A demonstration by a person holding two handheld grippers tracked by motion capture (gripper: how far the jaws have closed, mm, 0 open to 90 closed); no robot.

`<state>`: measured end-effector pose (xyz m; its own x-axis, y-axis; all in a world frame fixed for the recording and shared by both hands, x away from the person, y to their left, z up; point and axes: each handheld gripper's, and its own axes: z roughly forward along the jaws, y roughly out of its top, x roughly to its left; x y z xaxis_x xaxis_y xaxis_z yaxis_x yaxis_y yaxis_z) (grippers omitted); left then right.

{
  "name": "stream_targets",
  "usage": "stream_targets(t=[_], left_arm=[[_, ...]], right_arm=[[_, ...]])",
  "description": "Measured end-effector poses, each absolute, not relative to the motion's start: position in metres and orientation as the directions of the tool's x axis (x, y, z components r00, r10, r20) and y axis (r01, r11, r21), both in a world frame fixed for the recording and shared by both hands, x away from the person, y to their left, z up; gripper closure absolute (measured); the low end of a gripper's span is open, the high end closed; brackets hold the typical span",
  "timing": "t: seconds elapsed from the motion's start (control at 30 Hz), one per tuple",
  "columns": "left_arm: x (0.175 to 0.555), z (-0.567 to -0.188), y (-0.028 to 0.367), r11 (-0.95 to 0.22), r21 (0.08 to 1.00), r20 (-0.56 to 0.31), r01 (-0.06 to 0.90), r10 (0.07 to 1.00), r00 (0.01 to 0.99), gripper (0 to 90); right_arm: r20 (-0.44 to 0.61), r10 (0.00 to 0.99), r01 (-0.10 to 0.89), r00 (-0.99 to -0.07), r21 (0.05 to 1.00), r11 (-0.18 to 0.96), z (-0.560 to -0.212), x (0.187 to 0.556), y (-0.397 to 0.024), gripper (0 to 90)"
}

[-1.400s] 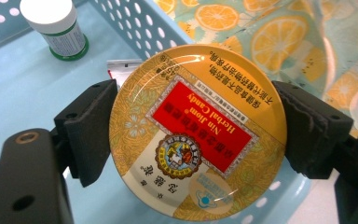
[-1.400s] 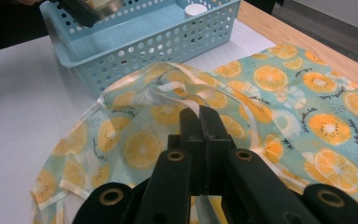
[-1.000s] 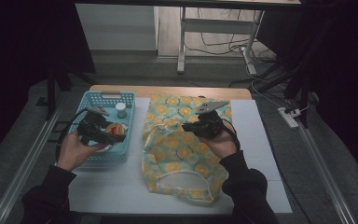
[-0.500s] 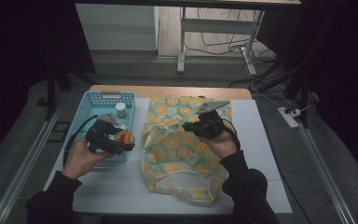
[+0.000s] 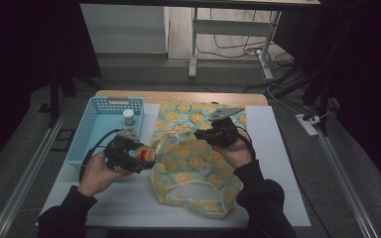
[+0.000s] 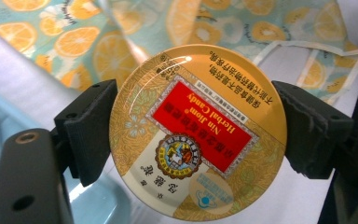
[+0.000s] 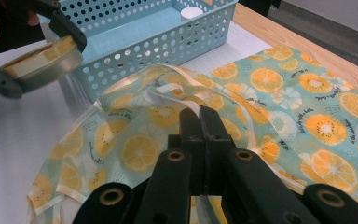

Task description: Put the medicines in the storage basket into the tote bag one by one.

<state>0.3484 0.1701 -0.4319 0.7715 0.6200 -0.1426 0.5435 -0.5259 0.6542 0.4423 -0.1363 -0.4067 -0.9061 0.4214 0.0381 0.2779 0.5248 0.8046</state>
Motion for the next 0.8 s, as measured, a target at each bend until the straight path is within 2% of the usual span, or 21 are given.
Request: stream_targets(t=[0.8], left_arm=[[0.36,-0.449,0.116,-0.573,0.647,-0.149,0.503,0.552,0.821,20.2]], right_arm=[[0.04,0.436,0.285,-0.899,0.809,0.513,-0.408,0.445,-0.138,90.0]])
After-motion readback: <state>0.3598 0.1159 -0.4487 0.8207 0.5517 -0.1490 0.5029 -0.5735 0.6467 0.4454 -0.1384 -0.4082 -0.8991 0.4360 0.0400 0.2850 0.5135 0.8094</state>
